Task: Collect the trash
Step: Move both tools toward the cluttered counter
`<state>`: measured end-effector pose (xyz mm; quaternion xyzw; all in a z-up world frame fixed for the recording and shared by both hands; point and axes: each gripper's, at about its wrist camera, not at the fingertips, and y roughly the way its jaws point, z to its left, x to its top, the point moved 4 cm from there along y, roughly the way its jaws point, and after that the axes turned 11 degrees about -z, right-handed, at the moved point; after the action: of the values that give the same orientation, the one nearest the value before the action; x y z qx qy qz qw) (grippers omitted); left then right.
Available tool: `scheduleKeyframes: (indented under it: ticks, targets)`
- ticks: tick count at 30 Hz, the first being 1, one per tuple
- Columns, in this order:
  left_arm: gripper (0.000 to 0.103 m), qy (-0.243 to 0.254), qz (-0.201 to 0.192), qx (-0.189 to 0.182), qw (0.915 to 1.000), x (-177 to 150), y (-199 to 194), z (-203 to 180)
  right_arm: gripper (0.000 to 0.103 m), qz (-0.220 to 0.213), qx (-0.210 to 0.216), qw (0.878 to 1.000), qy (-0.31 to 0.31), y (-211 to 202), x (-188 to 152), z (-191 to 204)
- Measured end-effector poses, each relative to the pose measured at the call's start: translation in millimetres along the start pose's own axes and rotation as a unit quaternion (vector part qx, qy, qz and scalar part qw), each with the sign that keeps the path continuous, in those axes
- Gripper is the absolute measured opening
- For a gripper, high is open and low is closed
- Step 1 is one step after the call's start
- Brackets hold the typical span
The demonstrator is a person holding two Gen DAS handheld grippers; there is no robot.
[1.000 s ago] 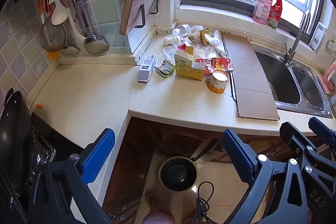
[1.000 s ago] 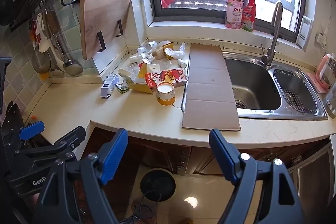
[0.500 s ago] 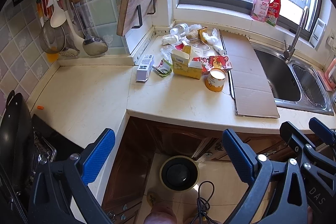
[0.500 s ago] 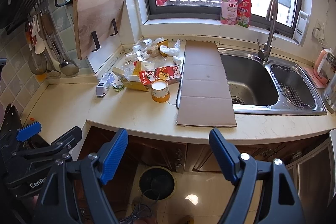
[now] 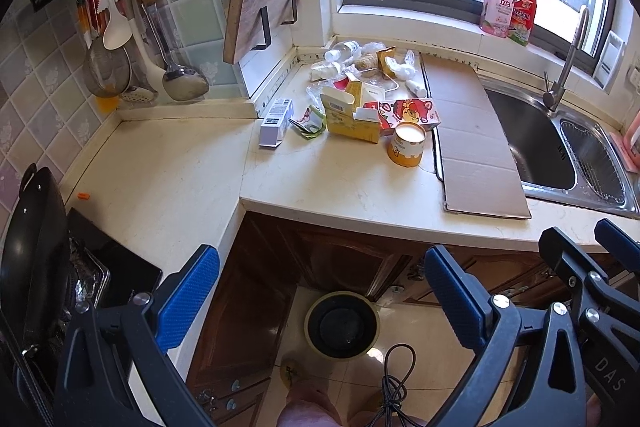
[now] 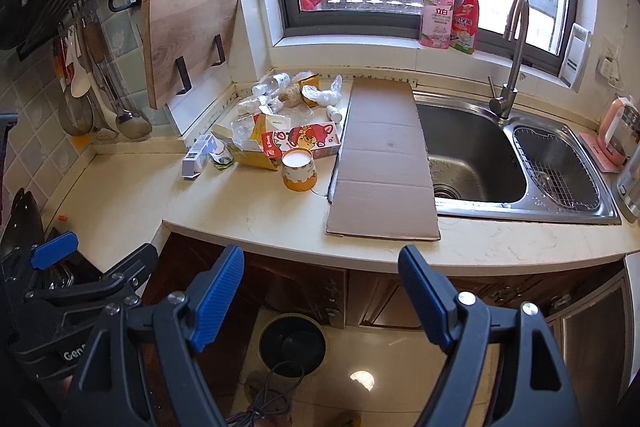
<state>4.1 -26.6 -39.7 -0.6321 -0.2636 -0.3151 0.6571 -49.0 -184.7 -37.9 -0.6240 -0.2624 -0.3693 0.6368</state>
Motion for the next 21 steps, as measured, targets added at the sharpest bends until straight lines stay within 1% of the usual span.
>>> scheduleKeyframes:
  ticks: [6, 11, 21]
  targets:
    - [0.101, -0.011, 0.004, -0.007, 0.9999, -11.8, -8.0, -11.1, 0.080, 0.001, 0.006, 1.000, -0.006, -8.4, -7.2, -11.4]
    - [0.101, -0.017, 0.001, -0.002, 0.9999, -22.4, -18.6, -17.1, 0.080, 0.000, 0.014, 1.000, -0.012, -15.7, -12.8, -16.8]
    - [0.101, -0.035, 0.006, -0.005, 0.9994, -38.2, -37.3, -19.1, 0.080, 0.000, 0.040, 0.999, -0.017, -29.8, -23.0, -19.5]
